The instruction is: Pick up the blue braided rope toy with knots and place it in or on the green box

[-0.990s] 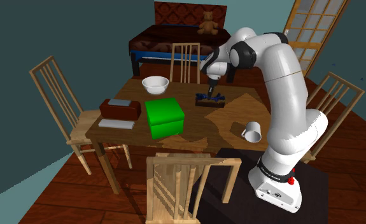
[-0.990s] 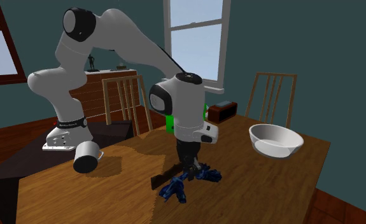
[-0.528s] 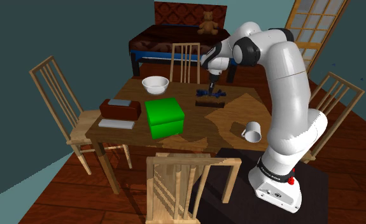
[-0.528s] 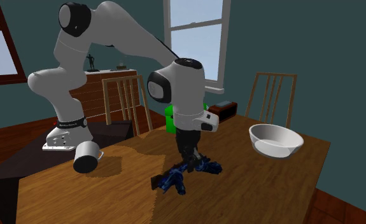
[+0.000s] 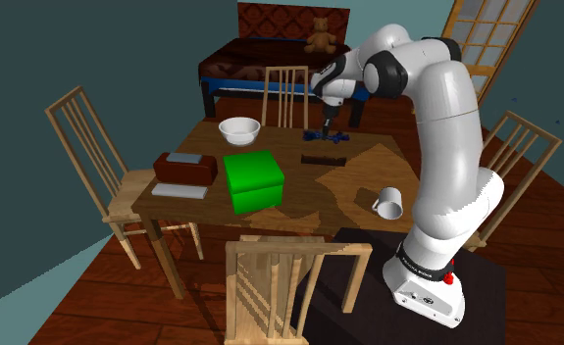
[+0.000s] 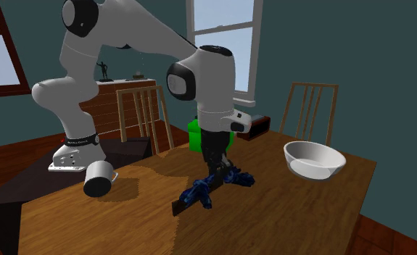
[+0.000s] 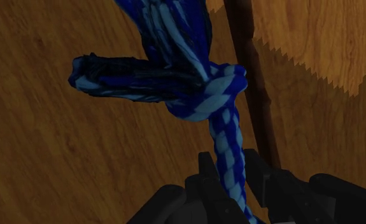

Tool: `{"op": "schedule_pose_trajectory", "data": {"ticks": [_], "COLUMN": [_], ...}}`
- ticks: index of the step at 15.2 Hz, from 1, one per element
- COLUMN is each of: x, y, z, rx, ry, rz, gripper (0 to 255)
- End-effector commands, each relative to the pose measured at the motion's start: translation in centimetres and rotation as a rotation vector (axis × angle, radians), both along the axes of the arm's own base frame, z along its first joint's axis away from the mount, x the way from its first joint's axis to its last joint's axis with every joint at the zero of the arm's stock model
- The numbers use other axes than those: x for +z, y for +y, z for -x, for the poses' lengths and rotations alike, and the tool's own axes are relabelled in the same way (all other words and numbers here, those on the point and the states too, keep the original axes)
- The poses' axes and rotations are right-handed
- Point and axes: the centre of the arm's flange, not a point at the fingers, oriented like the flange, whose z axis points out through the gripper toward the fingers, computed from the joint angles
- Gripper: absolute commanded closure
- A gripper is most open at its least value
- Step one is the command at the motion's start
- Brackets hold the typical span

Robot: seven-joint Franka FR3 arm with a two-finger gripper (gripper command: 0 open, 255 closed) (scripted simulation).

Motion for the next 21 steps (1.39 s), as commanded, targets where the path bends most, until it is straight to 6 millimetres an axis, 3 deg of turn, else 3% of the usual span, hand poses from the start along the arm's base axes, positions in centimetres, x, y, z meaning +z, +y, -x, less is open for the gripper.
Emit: {"op": "schedule_pose_trajectory", "data": {"ticks": [1, 21], "x": [1.1, 11.6], "y": [-0.1, -0.1], "z": [0.0, 0.0], "rx": [0.0, 0.0], "ry": [0.0, 0.0], "rz": [0.0, 0.0], "gripper": [255, 255]}}
